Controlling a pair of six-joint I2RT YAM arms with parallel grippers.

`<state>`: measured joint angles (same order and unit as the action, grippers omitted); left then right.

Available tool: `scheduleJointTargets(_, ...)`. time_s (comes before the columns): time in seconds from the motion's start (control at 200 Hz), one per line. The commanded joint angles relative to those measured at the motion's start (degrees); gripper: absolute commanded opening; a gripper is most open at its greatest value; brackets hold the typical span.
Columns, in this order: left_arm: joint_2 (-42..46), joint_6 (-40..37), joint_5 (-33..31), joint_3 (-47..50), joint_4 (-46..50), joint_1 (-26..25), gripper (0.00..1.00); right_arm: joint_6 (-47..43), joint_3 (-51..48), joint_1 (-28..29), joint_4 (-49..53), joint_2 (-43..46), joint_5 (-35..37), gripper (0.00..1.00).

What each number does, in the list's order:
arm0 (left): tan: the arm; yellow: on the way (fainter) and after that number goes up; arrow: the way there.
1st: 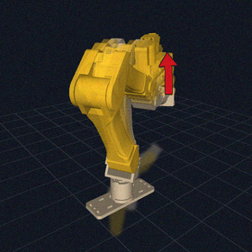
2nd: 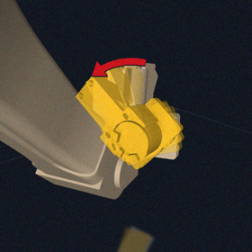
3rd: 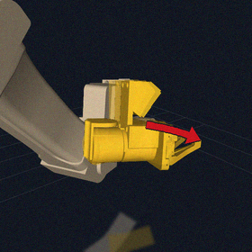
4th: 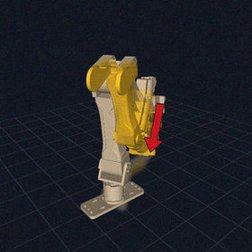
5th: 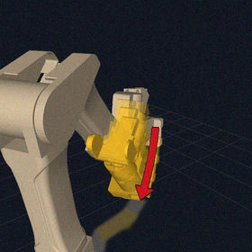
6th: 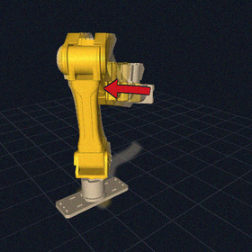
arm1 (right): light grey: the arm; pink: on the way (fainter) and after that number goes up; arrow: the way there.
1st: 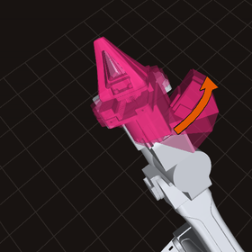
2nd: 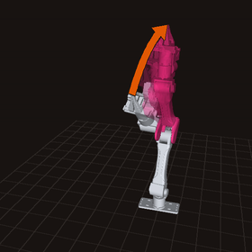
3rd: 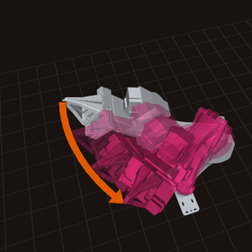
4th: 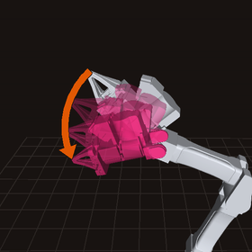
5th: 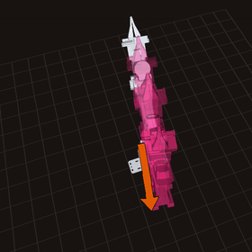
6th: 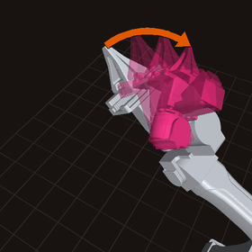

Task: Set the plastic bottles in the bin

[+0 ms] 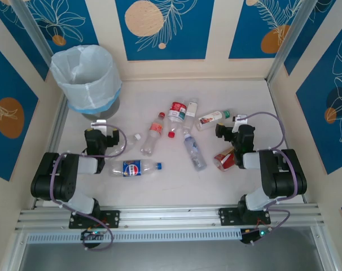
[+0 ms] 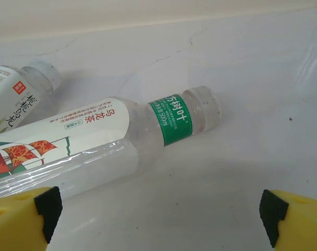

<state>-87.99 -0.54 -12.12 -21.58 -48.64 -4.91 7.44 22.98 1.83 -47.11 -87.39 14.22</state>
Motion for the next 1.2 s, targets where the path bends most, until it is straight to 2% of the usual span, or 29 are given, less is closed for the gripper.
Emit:
scheduleJointTargets(0.0, 0.27, 0.35, -0.40, -0.13, -1.21, -0.09, 0.99, 0.20, -0.44, 0.03, -1.77, 0.12, 1.16, 0.99)
scheduleJointTargets(0.265, 0.27, 0.36, -0.42, -0.15, -1.26, -0.08, 0.99, 0.56, -0.40, -0.76, -1.54, 0.21, -0.72, 0.99)
scheduleJointTargets(0.885, 0.53, 0.36, -0.48, 0.22, -1.77, -0.08, 0.99, 0.25, -0.75, -0.42, -2.14, 0.27, 0.10, 0.99)
scheduleJointTargets(0.945, 2.05, 0.90, -1.67, -0.59, 1.30, -0.06, 0.99, 0.58, -0.79, -0.42, -2.02, 0.59, 0.63, 0.99)
scheduleJointTargets(1.075, 7.30, 0.27, 0.25, -2.44, 9.38, -0.10, 0.99, 0.32, -1.65, -0.29, -0.87, 4.01, 0.33, 0.99)
scheduleJointTargets(1.195, 13.31, 0.65, -0.51, -1.73, 12.71, -0.19, 0.99, -0.81, 0.00, 0.15, 6.86, 9.40, -1.40, 0.99)
